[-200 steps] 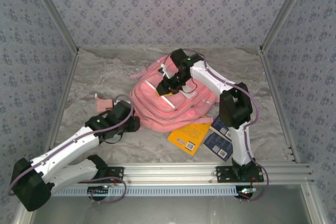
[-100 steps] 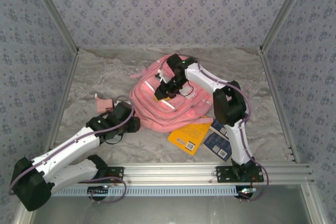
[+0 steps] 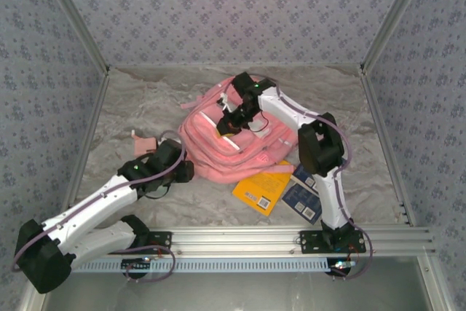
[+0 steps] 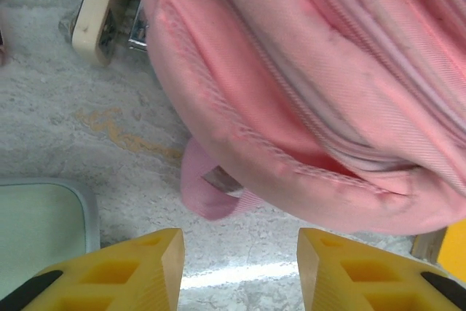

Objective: Pack the student bag

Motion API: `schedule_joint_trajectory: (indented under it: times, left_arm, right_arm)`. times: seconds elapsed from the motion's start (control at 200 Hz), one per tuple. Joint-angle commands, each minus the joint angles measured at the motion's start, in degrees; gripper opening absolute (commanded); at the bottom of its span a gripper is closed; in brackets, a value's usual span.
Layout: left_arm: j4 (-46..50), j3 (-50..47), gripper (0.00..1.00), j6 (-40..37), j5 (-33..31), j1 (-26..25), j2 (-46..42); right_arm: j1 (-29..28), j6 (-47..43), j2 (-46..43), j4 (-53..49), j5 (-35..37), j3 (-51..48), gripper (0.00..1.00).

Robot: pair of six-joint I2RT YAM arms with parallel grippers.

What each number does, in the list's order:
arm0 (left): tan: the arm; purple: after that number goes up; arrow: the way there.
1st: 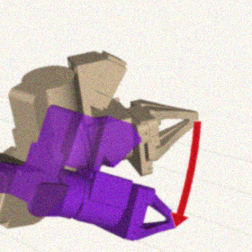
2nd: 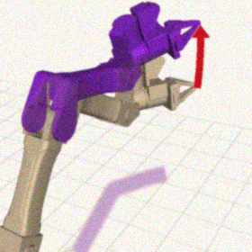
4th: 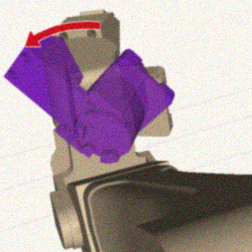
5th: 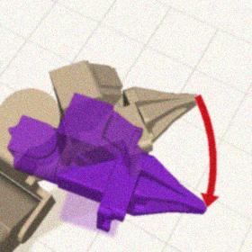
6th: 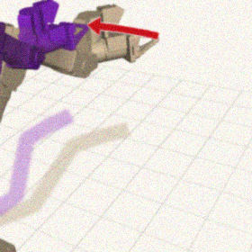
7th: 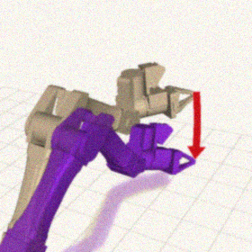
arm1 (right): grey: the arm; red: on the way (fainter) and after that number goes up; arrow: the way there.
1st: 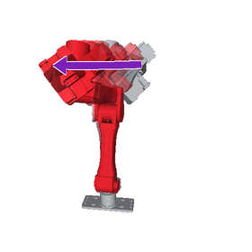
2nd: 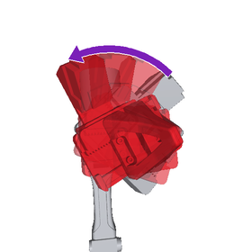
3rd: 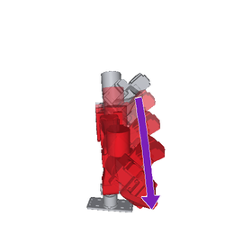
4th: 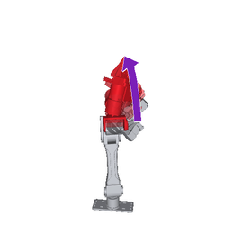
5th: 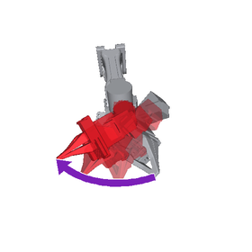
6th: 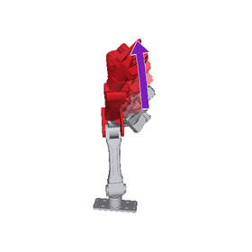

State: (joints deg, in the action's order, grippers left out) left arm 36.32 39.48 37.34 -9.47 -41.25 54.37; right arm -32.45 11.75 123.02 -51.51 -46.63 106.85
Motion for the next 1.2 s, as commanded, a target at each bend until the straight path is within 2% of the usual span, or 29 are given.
schedule_joint_trajectory:
  times: [0.0, 0.075, 0.265, 0.395, 0.505, 0.739, 1.094, 1.199]
  left_arm:
    - [2.18, 4.68, 0.44, -3.51, 1.40, 0.23, -1.35]
    - [4.23, 5.39, 0.43, -5.24, 3.45, 0.08, -0.46]
    - [4.64, 7.12, 0.42, -7.49, 3.80, -2.36, 2.05]
    - [3.38, 9.85, 0.47, -8.52, 0.91, -3.15, 4.42]
    - [2.88, 12.83, 0.47, -10.60, -1.65, -3.19, 6.84]
    - [-2.53, 16.72, 0.46, -20.83, -7.68, -2.42, 11.88]
    - [-9.70, 12.01, 0.43, -29.82, -3.75, -1.19, 9.51]
    - [-12.67, 11.06, 0.48, -30.01, -2.92, -1.19, 11.09]
  right_arm:
    - [3.08, 16.08, -8.35, 12.75, -4.42, -1.63, 0.00]
    - [4.92, 26.40, -9.44, 19.87, -6.10, -2.99, 0.00]
    - [6.28, 37.62, -9.57, 24.79, -9.43, -3.18, 0.00]
    - [6.47, 41.36, -10.13, 27.68, -10.06, -3.88, 0.00]
    - [6.98, 47.09, -11.21, 34.84, -10.57, -6.84, 0.00]
    - [7.71, 58.27, -12.49, 47.10, -13.51, -11.19, 0.00]
    - [9.70, 64.06, -13.86, 47.36, -16.02, -9.38, 0.00]
    - [9.76, 64.53, -14.21, 47.77, -16.67, -8.88, 0.00]
